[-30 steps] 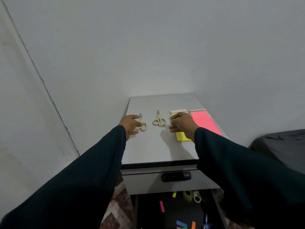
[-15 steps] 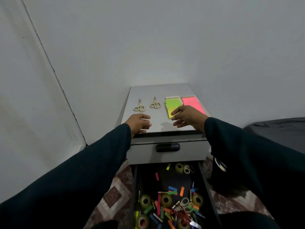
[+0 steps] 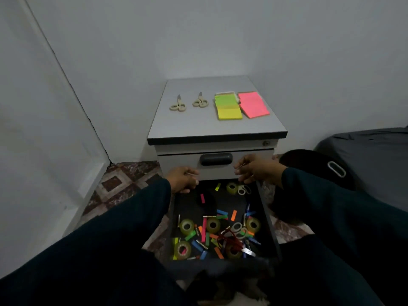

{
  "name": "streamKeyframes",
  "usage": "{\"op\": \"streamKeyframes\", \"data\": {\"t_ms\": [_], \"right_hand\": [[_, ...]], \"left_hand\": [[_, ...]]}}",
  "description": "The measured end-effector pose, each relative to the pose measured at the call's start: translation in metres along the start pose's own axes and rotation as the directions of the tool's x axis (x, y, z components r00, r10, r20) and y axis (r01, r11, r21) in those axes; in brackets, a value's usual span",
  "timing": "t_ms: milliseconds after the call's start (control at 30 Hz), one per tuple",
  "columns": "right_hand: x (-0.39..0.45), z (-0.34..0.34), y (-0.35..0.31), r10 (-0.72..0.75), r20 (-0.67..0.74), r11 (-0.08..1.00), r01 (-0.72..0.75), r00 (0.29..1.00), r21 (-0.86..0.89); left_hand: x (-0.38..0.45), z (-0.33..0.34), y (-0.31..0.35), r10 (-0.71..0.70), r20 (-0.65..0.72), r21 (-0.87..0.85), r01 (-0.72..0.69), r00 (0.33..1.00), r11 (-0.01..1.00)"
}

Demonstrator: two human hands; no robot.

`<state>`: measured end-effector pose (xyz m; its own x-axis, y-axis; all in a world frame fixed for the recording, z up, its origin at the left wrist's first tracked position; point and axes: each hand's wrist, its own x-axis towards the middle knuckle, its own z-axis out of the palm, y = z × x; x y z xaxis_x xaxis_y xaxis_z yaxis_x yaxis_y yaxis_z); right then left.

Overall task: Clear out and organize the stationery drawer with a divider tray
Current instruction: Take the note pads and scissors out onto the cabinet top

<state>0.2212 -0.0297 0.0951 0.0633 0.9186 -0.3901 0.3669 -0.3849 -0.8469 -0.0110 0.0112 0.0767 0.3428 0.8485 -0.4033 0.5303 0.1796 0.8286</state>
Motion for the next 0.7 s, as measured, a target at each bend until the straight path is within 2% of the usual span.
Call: {"op": "streamKeyframes", "data": {"t_ms": [200, 400, 567, 700], "right_hand": [[0.014, 0.011, 0.056, 0.126, 0.008, 0.991, -0.125, 0.992, -0.038], [0.026, 0.026, 0.108, 0.17, 0.007, 0.979, -0.168, 0.985, -0.118], [0.039, 0.04, 0.14, 0.233, 0.036, 0.935, -0.214, 0.972, -0.282], [0.048, 0.045, 0.156, 0.219, 0.063, 0.858, -0.161, 0.974, -0.487]], "left_hand": [[0.01, 0.021, -0.048, -0.128, 0.026, 0.003, 0.128, 0.991, 0.992], [0.022, 0.04, -0.099, -0.219, 0.06, 0.015, 0.219, 0.974, 0.976], [0.029, 0.05, -0.128, -0.258, 0.087, 0.104, 0.249, 0.962, 0.963], [0.04, 0.054, -0.135, -0.264, 0.087, 0.153, 0.249, 0.961, 0.956]]}}
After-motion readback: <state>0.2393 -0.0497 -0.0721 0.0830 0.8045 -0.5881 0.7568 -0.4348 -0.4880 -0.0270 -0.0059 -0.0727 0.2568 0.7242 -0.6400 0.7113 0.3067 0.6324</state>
